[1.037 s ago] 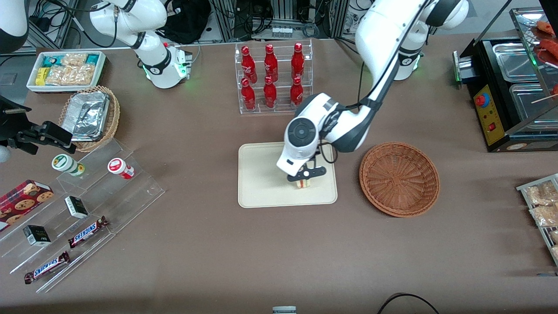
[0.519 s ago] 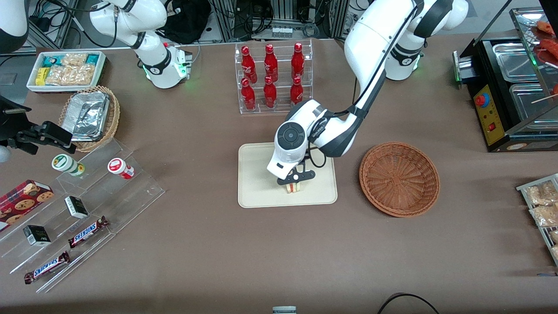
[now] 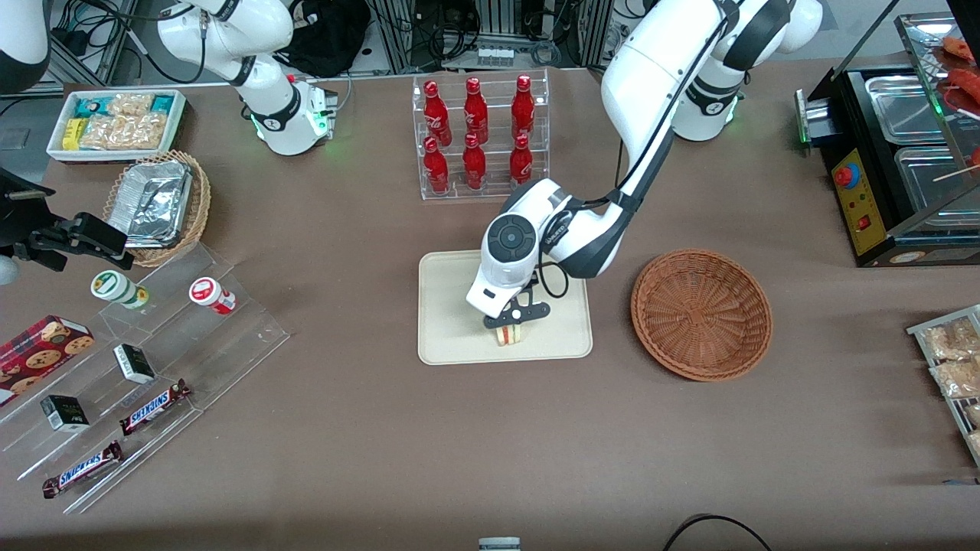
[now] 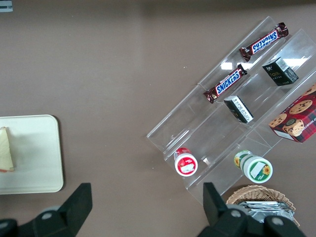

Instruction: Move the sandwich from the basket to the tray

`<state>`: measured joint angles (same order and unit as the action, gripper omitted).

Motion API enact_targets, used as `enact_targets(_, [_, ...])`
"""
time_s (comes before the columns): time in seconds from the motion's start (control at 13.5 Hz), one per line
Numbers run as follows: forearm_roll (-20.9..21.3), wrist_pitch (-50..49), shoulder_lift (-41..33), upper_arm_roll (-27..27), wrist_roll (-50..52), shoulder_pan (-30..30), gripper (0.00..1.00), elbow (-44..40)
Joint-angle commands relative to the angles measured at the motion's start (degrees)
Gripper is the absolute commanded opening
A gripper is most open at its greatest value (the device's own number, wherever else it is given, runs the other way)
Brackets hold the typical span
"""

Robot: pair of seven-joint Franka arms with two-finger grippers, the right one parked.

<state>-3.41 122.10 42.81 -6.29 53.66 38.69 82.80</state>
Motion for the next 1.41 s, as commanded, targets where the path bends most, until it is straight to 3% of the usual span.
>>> enact_targets(0.0, [-0.81, 0.51, 0.43, -0.12, 1.44, 0.77, 1.00, -0.80])
enact_targets(0.3, [-2.73, -0.89, -2.28, -0.12, 1.44, 0.07, 1.00, -1.07])
enact_targets(0.74, [-1.51, -13.37, -8.96, 0.23, 0.39, -1.95, 1.00, -1.33])
enact_targets(1.11, [0.42, -23.73, -15.11, 1.36, -7.16, -6.87, 1.00, -0.72])
enact_targets(1.33, [0.60, -25.15, -16.44, 1.55, -10.58, -10.73, 1.00, -0.10])
